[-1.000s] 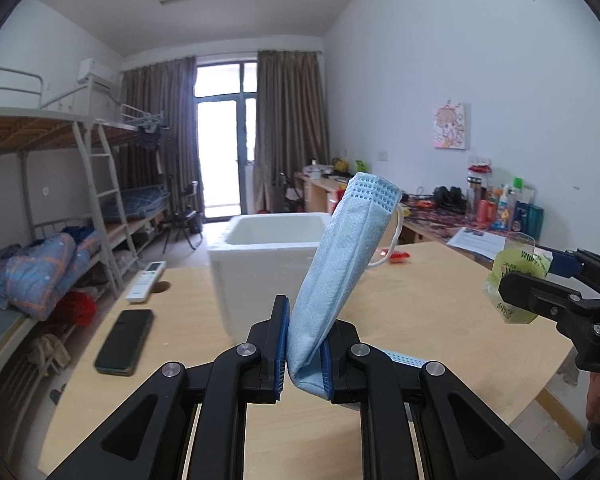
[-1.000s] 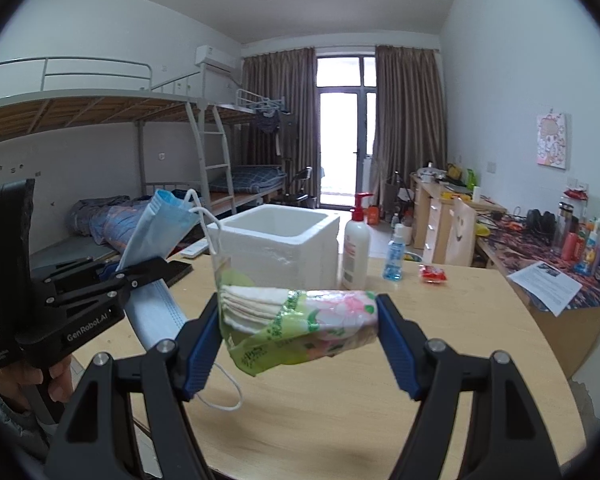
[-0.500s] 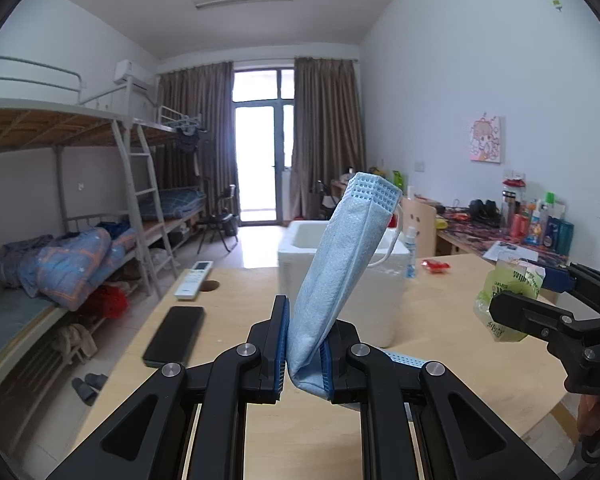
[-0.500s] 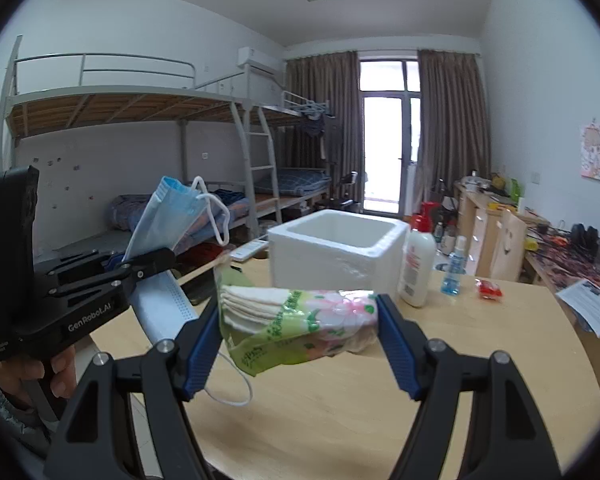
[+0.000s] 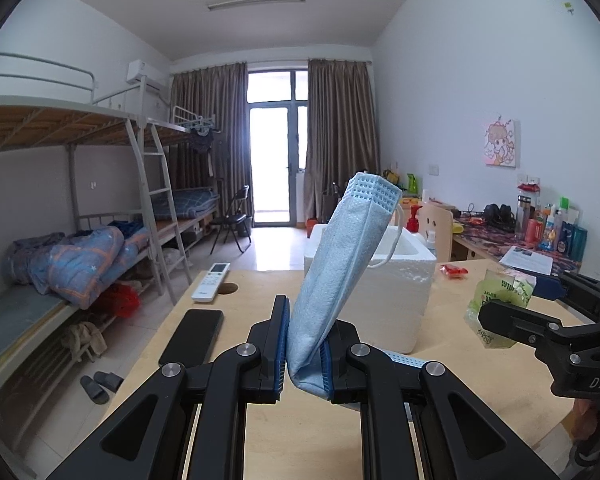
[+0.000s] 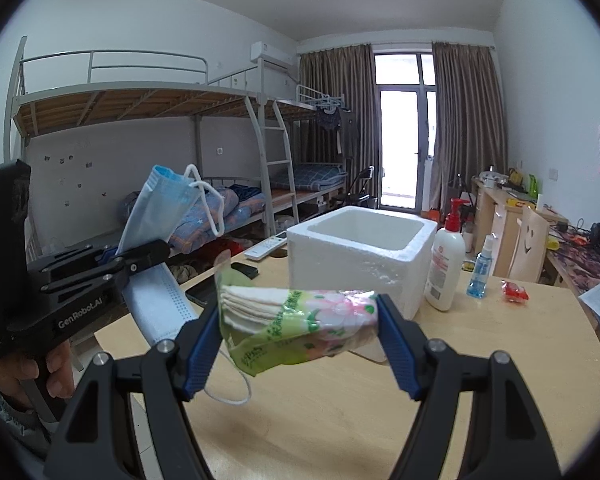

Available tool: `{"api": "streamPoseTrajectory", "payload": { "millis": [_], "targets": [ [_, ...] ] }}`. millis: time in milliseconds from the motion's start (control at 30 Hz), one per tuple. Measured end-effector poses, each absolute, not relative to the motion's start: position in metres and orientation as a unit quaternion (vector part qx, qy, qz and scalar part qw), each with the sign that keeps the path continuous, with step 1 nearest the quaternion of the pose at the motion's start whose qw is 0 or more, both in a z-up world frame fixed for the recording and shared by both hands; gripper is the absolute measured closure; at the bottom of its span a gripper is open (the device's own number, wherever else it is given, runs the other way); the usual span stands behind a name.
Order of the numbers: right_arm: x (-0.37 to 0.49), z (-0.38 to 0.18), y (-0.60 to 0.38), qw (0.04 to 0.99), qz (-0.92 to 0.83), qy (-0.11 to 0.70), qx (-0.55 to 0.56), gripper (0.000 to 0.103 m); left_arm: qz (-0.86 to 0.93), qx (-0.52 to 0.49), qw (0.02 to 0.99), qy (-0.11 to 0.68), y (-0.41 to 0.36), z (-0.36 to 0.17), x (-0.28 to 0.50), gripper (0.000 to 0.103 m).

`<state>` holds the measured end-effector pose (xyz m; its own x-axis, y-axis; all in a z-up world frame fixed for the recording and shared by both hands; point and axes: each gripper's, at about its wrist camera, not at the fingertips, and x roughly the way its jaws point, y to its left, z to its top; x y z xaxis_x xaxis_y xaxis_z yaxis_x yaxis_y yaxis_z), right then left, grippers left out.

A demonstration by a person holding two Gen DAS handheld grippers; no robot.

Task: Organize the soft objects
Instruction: 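Carry the face mask and packet in both tools over the foam box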

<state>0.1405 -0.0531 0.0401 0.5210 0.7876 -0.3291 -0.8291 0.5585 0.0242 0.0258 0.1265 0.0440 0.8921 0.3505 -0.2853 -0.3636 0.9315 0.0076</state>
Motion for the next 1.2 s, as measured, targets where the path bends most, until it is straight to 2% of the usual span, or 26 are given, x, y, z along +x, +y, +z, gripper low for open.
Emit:
{"api": "streamPoseTrajectory", "payload": {
  "millis": [1200],
  "targets": [
    [0.224,0.088,-0.017,0.882,0.431,0.178,-0.062,0.026,0.151,-0.007,0.978,0.147,0.156,0.078,0.125,0.088]
  ]
}}
